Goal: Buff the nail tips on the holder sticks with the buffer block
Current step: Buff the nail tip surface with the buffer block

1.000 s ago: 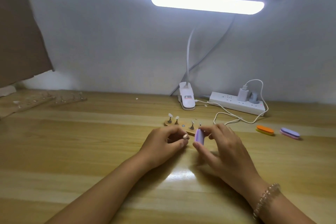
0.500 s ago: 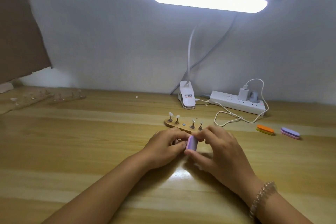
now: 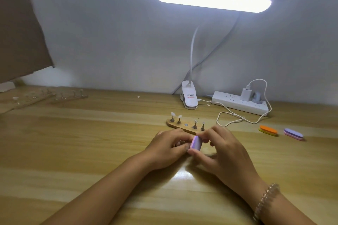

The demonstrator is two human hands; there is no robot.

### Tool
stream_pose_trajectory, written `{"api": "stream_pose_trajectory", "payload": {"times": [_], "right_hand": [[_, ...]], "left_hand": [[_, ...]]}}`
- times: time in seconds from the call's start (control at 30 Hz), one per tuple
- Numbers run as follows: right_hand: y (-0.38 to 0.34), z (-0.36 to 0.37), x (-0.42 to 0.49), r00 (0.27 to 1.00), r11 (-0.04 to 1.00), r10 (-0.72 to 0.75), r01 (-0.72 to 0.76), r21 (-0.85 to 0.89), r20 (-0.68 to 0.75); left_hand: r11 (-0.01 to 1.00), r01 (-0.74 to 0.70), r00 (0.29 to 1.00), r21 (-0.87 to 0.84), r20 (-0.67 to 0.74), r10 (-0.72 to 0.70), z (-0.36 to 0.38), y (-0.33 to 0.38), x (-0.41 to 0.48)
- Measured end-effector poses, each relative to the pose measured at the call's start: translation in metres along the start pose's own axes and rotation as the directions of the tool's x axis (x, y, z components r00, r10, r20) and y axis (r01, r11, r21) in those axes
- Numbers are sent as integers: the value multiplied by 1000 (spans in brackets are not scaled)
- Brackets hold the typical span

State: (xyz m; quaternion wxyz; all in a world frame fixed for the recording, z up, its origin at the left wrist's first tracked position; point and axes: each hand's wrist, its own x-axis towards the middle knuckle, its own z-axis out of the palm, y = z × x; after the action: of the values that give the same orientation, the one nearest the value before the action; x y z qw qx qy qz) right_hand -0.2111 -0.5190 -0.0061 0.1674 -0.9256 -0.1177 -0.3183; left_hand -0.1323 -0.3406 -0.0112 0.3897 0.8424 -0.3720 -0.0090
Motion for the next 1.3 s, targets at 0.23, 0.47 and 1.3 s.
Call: {"api": "stream_pose_trajectory", "payload": {"times": [0.23, 0.47, 1.3], "right_hand": [[2, 1, 2, 999, 999, 44, -43, 5, -13], [2, -2, 4, 993, 991, 117, -115, 71, -22], [2, -2, 4, 993, 991, 117, -117, 63, 9]], "left_hand": [[1000, 3, 1000, 14, -3, -3, 0, 1, 0], [999, -5, 1000, 45, -13, 6, 1, 0, 0], [984, 41, 998, -171, -28, -47, 2, -3, 3]]}}
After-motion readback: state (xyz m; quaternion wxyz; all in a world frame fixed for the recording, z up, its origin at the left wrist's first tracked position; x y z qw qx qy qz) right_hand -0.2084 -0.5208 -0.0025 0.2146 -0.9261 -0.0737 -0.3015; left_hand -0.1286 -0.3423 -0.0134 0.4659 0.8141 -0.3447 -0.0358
